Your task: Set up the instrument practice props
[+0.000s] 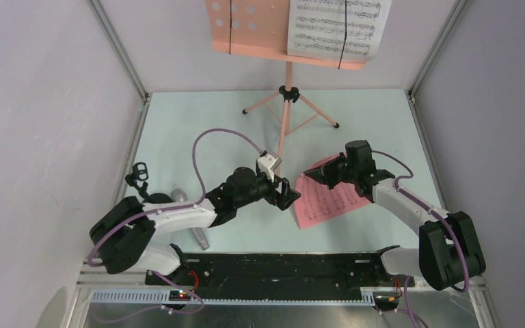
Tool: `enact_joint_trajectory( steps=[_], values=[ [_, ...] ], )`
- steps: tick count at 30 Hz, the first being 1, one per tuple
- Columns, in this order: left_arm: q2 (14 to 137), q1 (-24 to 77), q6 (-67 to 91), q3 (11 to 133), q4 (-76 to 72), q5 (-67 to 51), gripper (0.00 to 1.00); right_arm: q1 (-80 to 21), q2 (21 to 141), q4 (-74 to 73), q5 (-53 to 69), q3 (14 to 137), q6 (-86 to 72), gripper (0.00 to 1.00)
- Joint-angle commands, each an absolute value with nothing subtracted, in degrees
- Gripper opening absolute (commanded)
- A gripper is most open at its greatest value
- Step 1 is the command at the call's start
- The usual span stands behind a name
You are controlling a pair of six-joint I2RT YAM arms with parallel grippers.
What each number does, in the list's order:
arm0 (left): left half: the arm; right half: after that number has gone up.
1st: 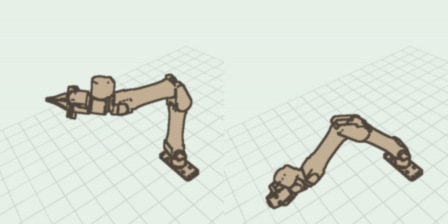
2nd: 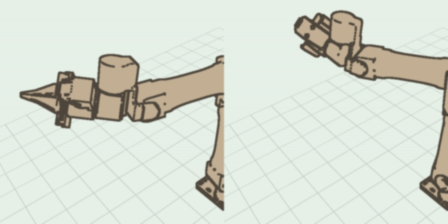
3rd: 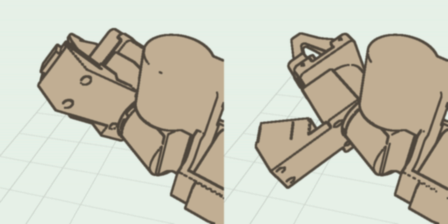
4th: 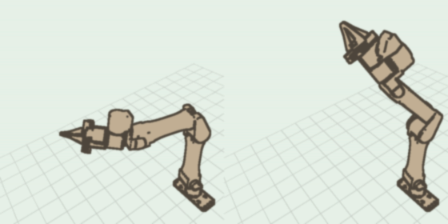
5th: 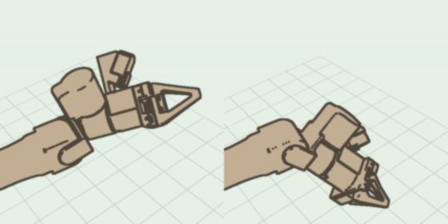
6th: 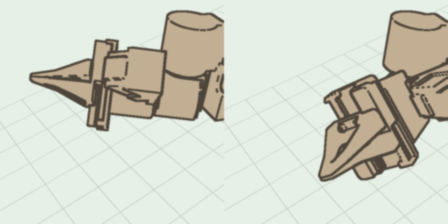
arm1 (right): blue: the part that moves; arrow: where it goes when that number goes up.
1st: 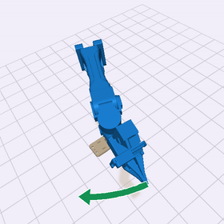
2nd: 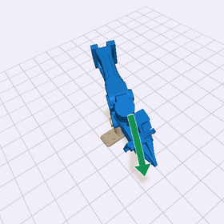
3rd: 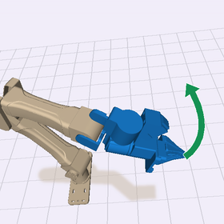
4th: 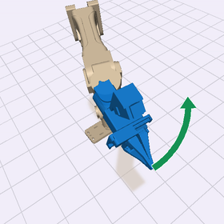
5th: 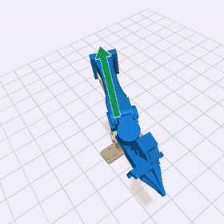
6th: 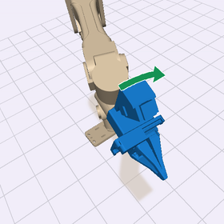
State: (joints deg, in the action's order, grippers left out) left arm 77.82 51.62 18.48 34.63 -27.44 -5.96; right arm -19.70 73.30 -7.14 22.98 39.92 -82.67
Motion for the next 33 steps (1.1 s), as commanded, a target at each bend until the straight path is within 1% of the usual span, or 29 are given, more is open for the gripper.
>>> enact_joint_trajectory(
  steps=[1, 4, 6, 7, 8, 10, 11, 12, 13, 14, 15, 16, 17, 18, 19, 20, 21, 22, 23, 24, 25, 26, 27, 28, 29, 30, 33],
  values=[
    [82.97, 51.96, 17.32, 37.8, -34.63, -3.95, 0.96, -19.88, 73.56, -2.4, 24.96, 41.97, -90.25, 0.0],
    [85.65, 51.98, 17.83, 39.18, -36.49, -3.4, 0.93, -19.92, 73.61, -1.83, 25.47, 41.99, -92.15, 0.0],
    [87.61, 52.01, 18.1, 40.24, -37.53, -2.45, 0.86, -19.87, 73.38, -1.73, 25.3, 42.0, -93.28, 0.0],
    [88.81, 52.03, 18.15, 40.76, -38.1, -1.86, 0.77, -19.93, 73.26, -1.58, 25.26, 42.01, -93.92, 0.0],
    [89.32, 52.03, 18.07, 40.99, -38.3, -1.68, 0.73, -19.94, 73.23, -1.18, 25.34, 42.01, -94.11, 0.0],
    [89.95, 52.01, 17.63, 41.51, -38.47, -1.08, 0.58, -19.88, 73.22, -0.94, 25.66, 41.97, -94.68, 0.0],
    [89.81, 52.0, 17.43, 41.73, -38.49, -0.66, 0.54, -19.91, 73.32, -0.87, 25.7, 42.0, -94.88, 0.0],
    [89.64, 51.97, 17.1, 41.78, -38.49, -0.51, 0.46, -19.92, 73.36, -1.1, 25.65, 42.05, -94.89, 0.0],
    [89.3, 51.93, 17.03, 41.8, -38.5, -0.54, 0.41, -19.97, 73.4, -1.25, 25.57, 42.15, -94.91, 0.0],
    [89.14, 51.89, 16.94, 41.87, -38.5, -0.84, 0.32, -20.02, 73.48, -1.37, 25.55, 42.13, -94.85, 0.0],
    [89.13, 51.91, 16.95, 41.9, -38.5, -1.51, 0.28, -20.12, 73.59, -1.34, 25.56, 42.16, -94.89, 0.0],
    [89.28, 51.88, 17.11, 41.92, -38.5, -1.81, 0.2, -20.21, 73.71, -1.13, 25.68, 42.12, -94.94, 0.0],
    [89.38, 51.86, 17.37, 42.01, -38.5, -2.19, 0.16, -20.21, 73.84, -1.0, 25.72, 42.11, -95.02, 0.0],
    [89.62, 51.9, 17.43, 42.08, -38.5, -2.41, 0.07, -20.24, 73.92, -0.76, 25.92, 42.15, -95.19, 0.01],
    [89.68, 51.91, 17.43, 42.09, -38.43, -2.76, 0.04, -20.23, 74.01, -0.64, 26.06, 42.21, -95.19, 0.03],
    [89.72, 51.91, 17.42, 41.96, -38.38, -3.04, 0.01, -20.22, 74.0, -0.56, 26.22, 42.26, -95.19, 0.04],
    [89.69, 51.93, 17.19, 41.99, -38.29, -3.15, 0.01, -20.17, 73.96, -0.59, 26.25, 42.36, -95.19, 0.11],
    [89.44, 51.92, 17.03, 42.01, -38.13, -3.05, 0.0, -20.09, 73.94, -0.59, 26.38, 42.47, -94.97, 0.16],
    [89.24, 51.89, 16.56, 41.96, -37.64, -2.93, 0.0, -20.02, 73.86, -0.6, 26.51, 42.59, -94.86, 0.26],
    [88.64, 51.8, 16.28, 41.93, -37.32, -3.04, 0.0, -19.79, 73.8, -0.59, 26.75, 42.82, -94.42, 0.32],
    [88.27, 51.78, 15.63, 41.93, -36.33, -3.23, 0.0, -19.65, 73.67, 0.32, 26.82, 42.9, -94.06, 0.45],
    [87.35, 51.75, 15.2, 42.12, -34.46, -3.58, 0.0, -19.35, 73.44, 1.11, 27.12, 43.24, -92.93, 0.55],
    [86.74, 51.71, 13.88, 42.29, -33.1, -3.99, 0.0, -19.12, 73.28, 0.95, 27.27, 43.59, -92.08, 0.58],
    [85.14, 51.69, 13.01, 42.94, -29.24, -5.0, 0.0, -18.43, 72.88, 0.57, 27.63, 44.21, -89.6, 0.64],
    [84.28, 51.68, 10.79, 43.44, -26.75, -5.62, 0.0, -18.0, 72.69, 1.02, 28.48, 44.6, -88.13, 0.67],
    [82.28, 51.68, 9.39, 45.18, -19.69, -7.1, 0.0, -16.85, 72.53, 1.52, 29.36, 45.19, -85.34, 0.69],
    [77.75, 51.71, 1.7, 49.39, -5.64, -8.84, 0.0, -13.38, 72.48, 6.11, 33.87, 45.62, -82.26, 0.71]
  ],
)
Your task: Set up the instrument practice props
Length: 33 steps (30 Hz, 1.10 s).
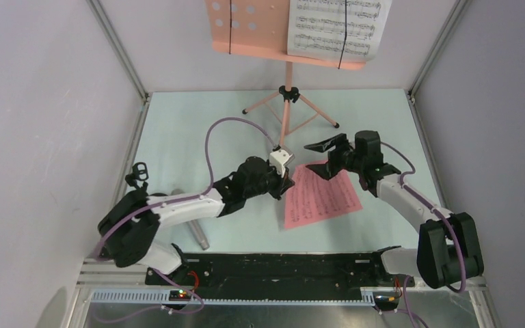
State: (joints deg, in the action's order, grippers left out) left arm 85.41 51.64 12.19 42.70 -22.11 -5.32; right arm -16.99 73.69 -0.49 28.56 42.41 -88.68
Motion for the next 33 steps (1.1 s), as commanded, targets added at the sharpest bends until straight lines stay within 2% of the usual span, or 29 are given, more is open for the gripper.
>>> enact_joint_trajectory(
  steps=[1, 3, 6, 8, 12, 19, 21, 26, 33],
  values=[
    [75.56, 51.69, 0.02, 51.04, 0.19, -9.39, 0.0, -12.8, 72.33, 6.83, 34.29, 45.94, -80.59, 0.71],
    [72.52, 51.6, -4.46, 53.3, 7.92, -9.36, 0.0, -11.45, 72.18, 7.79, 35.33, 47.75, -76.6, 0.7],
    [67.34, 51.61, -10.12, 55.49, 14.28, -8.3, 0.0, -10.9, 72.35, 2.42, 36.61, 52.93, -62.34, 0.7],
    [64.76, 51.47, -12.39, 57.48, 17.92, -8.28, 0.0, -11.09, 72.37, -3.48, 37.8, 59.27, -51.51, 0.73],
    [62.56, 51.36, -15.27, 64.86, 27.17, -9.55, 0.0, -12.47, 69.75, -4.81, 44.91, 63.22, -32.34, 0.78],
    [61.09, 51.42, -13.19, 74.77, 43.68, -11.8, 0.0, -16.3, 63.57, -2.14, 60.62, 63.47, -18.95, 0.84],
    [59.82, 51.42, -11.96, 78.44, 47.27, -12.7, 0.0, -21.58, 61.7, -8.36, 56.85, 63.46, -10.07, 0.84],
    [59.51, 51.45, -11.37, 82.54, 51.07, -12.84, 0.0, -30.0, 61.29, -14.06, 51.88, 63.46, -4.42, 0.84],
    [59.36, 51.49, -11.49, 83.81, 53.41, -12.91, 0.0, -32.41, 62.7, -16.62, 49.35, 63.39, -0.22, 0.84]
  ],
)
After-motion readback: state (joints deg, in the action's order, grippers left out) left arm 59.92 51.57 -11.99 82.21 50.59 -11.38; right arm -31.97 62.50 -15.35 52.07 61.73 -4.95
